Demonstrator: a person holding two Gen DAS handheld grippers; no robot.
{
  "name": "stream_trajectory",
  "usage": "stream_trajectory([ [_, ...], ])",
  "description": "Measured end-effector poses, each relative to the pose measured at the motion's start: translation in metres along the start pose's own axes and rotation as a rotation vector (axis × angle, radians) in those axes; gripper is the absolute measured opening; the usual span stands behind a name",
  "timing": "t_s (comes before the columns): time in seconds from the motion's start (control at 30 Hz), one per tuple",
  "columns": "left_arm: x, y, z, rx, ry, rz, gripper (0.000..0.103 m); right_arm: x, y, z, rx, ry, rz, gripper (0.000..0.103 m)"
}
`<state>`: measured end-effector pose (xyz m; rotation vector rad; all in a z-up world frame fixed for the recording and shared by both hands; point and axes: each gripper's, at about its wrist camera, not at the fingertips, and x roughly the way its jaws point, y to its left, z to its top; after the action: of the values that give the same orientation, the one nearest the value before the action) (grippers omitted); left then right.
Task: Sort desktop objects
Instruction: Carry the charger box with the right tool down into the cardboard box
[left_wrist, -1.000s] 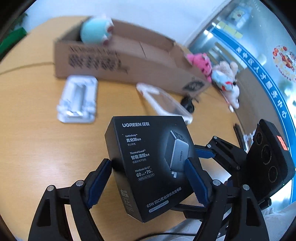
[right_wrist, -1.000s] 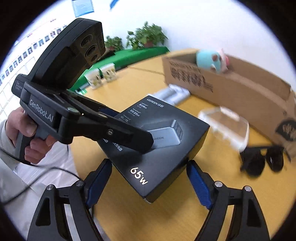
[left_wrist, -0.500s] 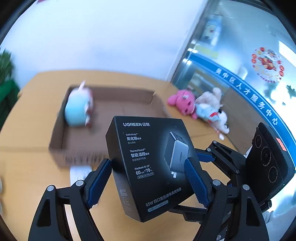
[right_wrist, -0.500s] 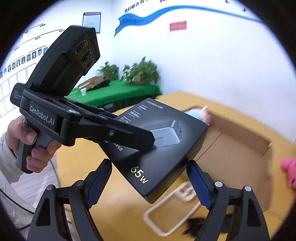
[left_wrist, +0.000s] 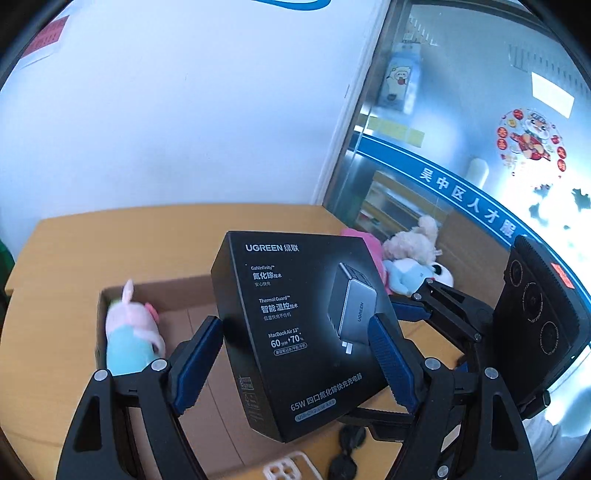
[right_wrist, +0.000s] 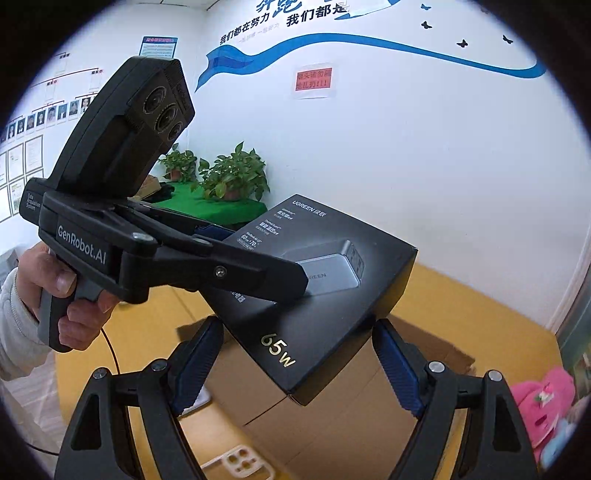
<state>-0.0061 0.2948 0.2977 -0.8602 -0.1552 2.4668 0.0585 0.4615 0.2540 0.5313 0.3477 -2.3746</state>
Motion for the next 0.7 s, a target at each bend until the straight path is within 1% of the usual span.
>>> stream_trajectory([
  [0.07, 0.021, 0.015, 0.02, -0.009, 0.01, 0.015, 0.079, 0.018, -0.021, 0.012, 0.001, 0.018, 0.008, 0.083],
  [0.13, 0.043, 0.034, 0.035, -0.036, 0.031, 0.021, 0.079, 0.034, -0.039, 0.019, 0.028, 0.034, 0.025, 0.083],
  [0.23, 0.077, 0.063, 0.049, -0.069, 0.069, 0.034, 0.079, 0.069, -0.066, 0.025, 0.068, 0.059, 0.044, 0.083],
  [0.33, 0.112, 0.092, 0.054, -0.112, 0.117, 0.043, 0.079, 0.103, -0.085, 0.023, 0.088, 0.094, 0.062, 0.083],
  [0.43, 0.155, 0.125, 0.05, -0.165, 0.186, 0.066, 0.079, 0.144, -0.104, 0.013, 0.118, 0.148, 0.092, 0.083],
  [0.53, 0.194, 0.15, 0.039, -0.2, 0.265, 0.097, 0.079, 0.188, -0.118, -0.004, 0.151, 0.203, 0.123, 0.083],
  [0.6, 0.219, 0.165, 0.025, -0.235, 0.329, 0.109, 0.079, 0.213, -0.125, -0.022, 0.192, 0.238, 0.15, 0.083],
  [0.7, 0.253, 0.18, 0.005, -0.263, 0.425, 0.138, 0.079, 0.238, -0.126, -0.055, 0.267, 0.285, 0.192, 0.083],
])
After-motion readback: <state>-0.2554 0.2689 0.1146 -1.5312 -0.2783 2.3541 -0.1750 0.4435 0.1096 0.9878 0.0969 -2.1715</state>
